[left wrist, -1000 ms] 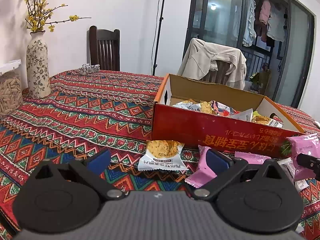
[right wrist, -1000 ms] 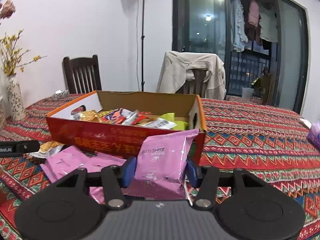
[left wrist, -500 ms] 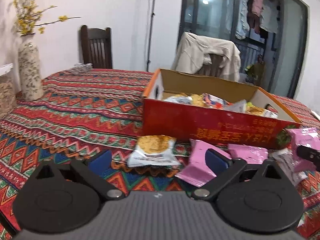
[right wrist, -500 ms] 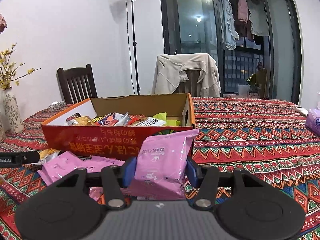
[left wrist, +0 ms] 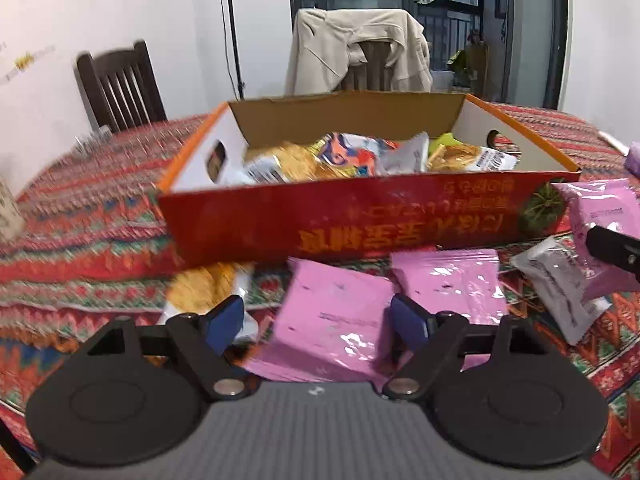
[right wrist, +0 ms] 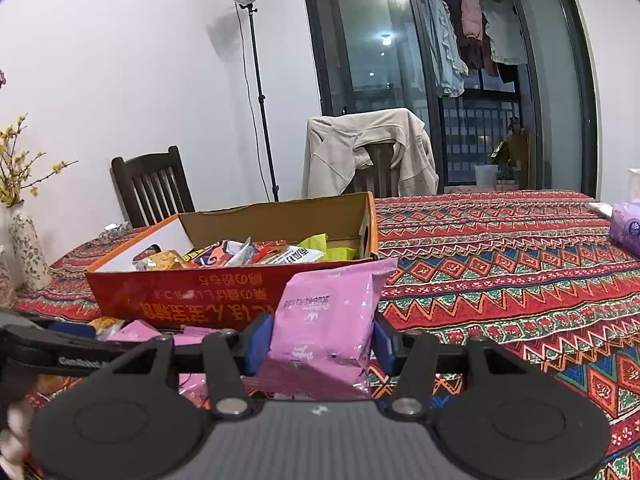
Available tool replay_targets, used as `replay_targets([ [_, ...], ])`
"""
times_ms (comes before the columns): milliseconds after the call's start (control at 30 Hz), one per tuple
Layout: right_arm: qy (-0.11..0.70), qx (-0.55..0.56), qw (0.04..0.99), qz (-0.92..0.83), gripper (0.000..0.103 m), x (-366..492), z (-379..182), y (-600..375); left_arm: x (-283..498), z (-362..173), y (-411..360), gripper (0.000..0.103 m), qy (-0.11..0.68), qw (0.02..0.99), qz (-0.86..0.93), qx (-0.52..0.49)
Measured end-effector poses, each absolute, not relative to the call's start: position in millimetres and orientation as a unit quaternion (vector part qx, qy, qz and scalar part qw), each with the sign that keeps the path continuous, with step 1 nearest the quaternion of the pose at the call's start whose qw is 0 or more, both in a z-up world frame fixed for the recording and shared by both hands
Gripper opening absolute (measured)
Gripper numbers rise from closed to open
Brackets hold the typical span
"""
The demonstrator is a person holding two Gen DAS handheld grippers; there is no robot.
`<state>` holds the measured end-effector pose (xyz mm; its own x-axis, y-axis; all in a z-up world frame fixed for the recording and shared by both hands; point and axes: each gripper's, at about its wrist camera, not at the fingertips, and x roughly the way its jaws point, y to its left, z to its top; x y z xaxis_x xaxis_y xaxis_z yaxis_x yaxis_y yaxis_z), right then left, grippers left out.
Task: Organize snacks
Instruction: 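Grasp a pink packet with the right tool while the left tool grasps another pink packet, then carry both pink packets into the box and open both tools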
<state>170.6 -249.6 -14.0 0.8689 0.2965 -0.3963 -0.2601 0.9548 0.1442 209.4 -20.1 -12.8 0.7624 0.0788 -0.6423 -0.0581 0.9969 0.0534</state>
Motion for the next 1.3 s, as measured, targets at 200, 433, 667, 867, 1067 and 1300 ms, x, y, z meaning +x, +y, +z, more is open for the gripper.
replay_targets([
  [200,0.209,0.048,0.965,0.15,0.052,170,-13,-250,206,-25,-27,0.063,0.337,0.941,0.02,0.026],
  [433,0.205,0.05,0.965,0.153,0.052,169,-13,-253,202,-23,-23,0.063,0.324,0.946,0.023,0.008],
  [667,0.204,0.059,0.963,0.163,0.052,170,-13,-254,181,4,-28,0.063,0.263,0.964,0.038,0.029],
  [867,0.181,0.041,0.967,0.175,0.052,162,-10,-247,162,30,-28,0.063,0.212,0.976,0.041,0.01],
  [1067,0.15,0.023,0.974,0.17,0.052,153,-7,-242,156,21,-21,0.063,0.196,0.978,0.063,0.014],
  [1300,0.158,0.019,0.972,0.172,0.052,156,-9,-240,159,15,-18,0.063,0.19,0.979,0.066,0.009],
])
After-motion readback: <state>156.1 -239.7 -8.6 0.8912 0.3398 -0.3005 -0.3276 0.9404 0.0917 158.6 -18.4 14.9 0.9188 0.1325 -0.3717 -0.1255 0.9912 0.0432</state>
